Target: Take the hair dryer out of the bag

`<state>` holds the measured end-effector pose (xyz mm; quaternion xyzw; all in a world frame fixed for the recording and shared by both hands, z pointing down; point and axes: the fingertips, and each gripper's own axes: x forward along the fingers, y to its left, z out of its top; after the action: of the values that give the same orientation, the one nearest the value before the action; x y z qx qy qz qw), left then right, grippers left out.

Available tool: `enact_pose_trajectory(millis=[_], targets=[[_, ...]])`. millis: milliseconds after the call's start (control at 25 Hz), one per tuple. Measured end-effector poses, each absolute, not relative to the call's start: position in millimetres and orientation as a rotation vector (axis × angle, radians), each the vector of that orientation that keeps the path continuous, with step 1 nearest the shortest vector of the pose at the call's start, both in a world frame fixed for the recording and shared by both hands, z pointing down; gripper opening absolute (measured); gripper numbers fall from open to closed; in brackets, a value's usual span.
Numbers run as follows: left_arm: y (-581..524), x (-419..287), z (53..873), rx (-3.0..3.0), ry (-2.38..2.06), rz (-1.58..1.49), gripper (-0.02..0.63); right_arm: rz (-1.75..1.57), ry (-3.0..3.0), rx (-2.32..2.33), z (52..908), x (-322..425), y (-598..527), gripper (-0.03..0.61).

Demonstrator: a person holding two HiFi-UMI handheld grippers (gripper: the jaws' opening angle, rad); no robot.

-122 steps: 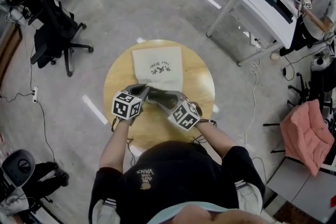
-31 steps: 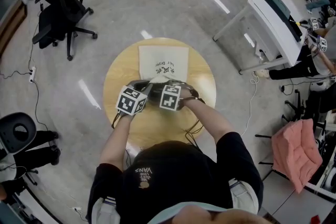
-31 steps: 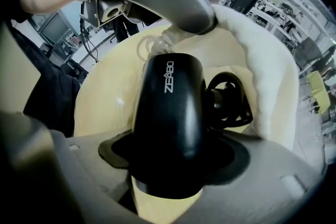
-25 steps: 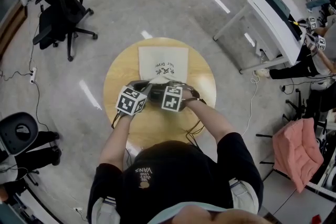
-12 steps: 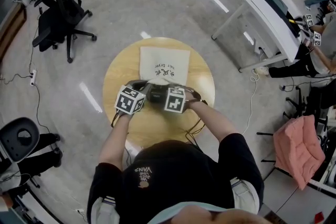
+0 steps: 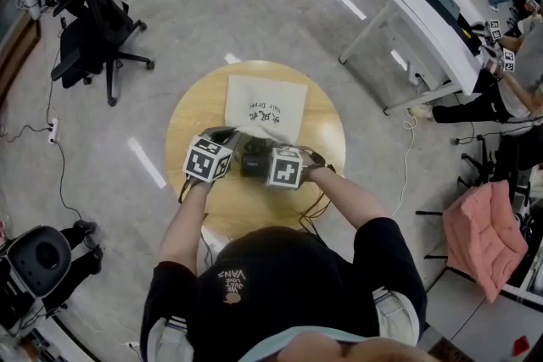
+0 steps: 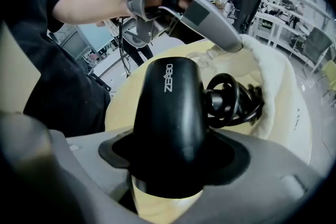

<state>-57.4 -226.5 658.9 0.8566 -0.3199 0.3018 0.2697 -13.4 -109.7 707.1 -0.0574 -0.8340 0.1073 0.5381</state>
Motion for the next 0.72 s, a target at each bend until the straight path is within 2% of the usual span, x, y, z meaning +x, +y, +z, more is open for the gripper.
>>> enact_pose_trajectory(millis=[720], targets=[[-227.6,-56.9,660.0,2.309,-0.853,0.836,0.037,0.323,-2.051,-0.129,688.1,-22.1,-65.6,0.354]])
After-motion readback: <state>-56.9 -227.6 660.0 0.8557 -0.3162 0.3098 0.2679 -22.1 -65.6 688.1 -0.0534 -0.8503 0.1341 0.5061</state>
